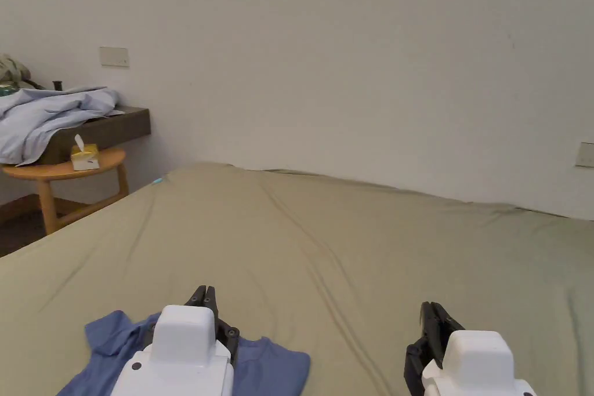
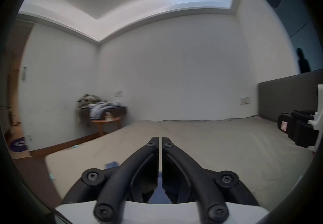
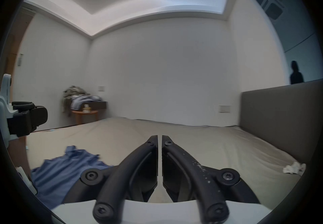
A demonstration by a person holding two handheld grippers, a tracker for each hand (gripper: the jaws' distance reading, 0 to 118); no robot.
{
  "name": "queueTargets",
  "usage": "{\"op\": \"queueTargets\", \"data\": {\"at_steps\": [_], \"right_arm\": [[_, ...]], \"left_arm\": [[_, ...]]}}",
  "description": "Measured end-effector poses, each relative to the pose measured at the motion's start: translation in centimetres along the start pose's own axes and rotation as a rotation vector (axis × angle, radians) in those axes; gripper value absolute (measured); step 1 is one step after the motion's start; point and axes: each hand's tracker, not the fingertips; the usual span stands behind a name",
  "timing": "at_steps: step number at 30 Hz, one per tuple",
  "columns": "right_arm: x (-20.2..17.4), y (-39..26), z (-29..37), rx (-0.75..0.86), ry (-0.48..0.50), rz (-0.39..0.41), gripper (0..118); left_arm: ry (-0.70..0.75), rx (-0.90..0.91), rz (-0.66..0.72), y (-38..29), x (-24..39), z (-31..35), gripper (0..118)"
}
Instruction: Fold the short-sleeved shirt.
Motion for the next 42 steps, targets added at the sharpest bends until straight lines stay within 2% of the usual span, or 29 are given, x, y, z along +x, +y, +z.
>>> {"op": "queueTargets", "data": {"at_steps": [2, 5, 8, 13, 16, 18, 19, 20, 22, 23, 24, 26, 32, 35, 39, 40, 42], "right_arm": [[-3.0, -0.1, -0.7, -0.004, 0.089, -0.003, 6], [-5.6, -0.5, -1.1, -0.006, 0.166, 0.014, 6], [-6.4, -1.1, -1.3, -0.022, 0.18, 0.008, 6], [-5.3, -2.3, -2.0, -0.075, 0.153, 0.019, 6], [-4.7, -2.7, -2.5, -0.116, 0.141, 0.033, 6], [-4.4, -2.8, -3.0, -0.14, 0.145, 0.045, 6], [-4.3, -2.8, -3.3, -0.149, 0.145, 0.053, 7], [-4.3, -2.9, -3.6, -0.163, 0.139, 0.061, 7], [-4.3, -3.2, -4.0, -0.175, 0.106, 0.062, 9], [-4.1, -3.3, -4.3, -0.179, 0.107, 0.061, 9], [-4.0, -3.4, -4.3, -0.184, 0.106, 0.057, 9], [-3.7, -3.7, -4.5, -0.2, 0.097, 0.043, 9], [-3.1, -5.0, -5.1, -0.244, 0.059, 0.064, 9], [-2.5, -5.7, -5.2, -0.266, 0.042, 0.059, 9], [-1.9, -6.3, -5.5, -0.285, 0.021, 0.055, 9], [-1.7, -6.3, -5.6, -0.288, 0.017, 0.05, 9], [-1.6, -6.4, -5.6, -0.292, 0.014, 0.044, 9]], "left_arm": [[0.091, -0.02, -0.012, -0.4, -3.2, 0.7, 2], [0.16, -0.06, 0.008, -1.3, -6.2, 1.5, 2], [0.177, -0.104, 0.017, -2.5, -7.4, 1.9, 3], [0.131, -0.2, 0.015, -4.4, -7.1, 1.2, 3], [0.076, -0.324, 0.087, -4.7, -7.6, -1.2, 5], [-0.001, -0.481, 0.093, -4.6, -8.4, -4.3, 10], [-0.052, -0.566, 0.098, -4.6, -8.7, -6.4, 23], [-0.122, -0.686, 0.094, -4.7, -9.1, -8.6, 45], [-0.232, -0.818, 0.149, -5.5, -9.8, -12.4, 100], [-0.294, -0.898, 0.169, -6.2, -9.9, -14.5, 116], [-0.34, -0.969, 0.177, -6.9, -9.9, -16.1, 118], [-0.373, -1.072, 0.193, -8.1, -9.8, -18.6, 114], [-0.19, -1.179, -0.044, -13.8, -7.7, -24.0, 114], [-0.183, -1.284, -0.075, -17.2, -7.5, -24.9, 113], [-0.086, -1.393, -0.157, -21.2, -7.8, -24.6, 111], [-0.117, -1.338, -0.036, -21.0, -8.7, -24.5, 114], [-0.12, -1.361, 0.05, -21.0, -9.7, -24.4, 114]]}}
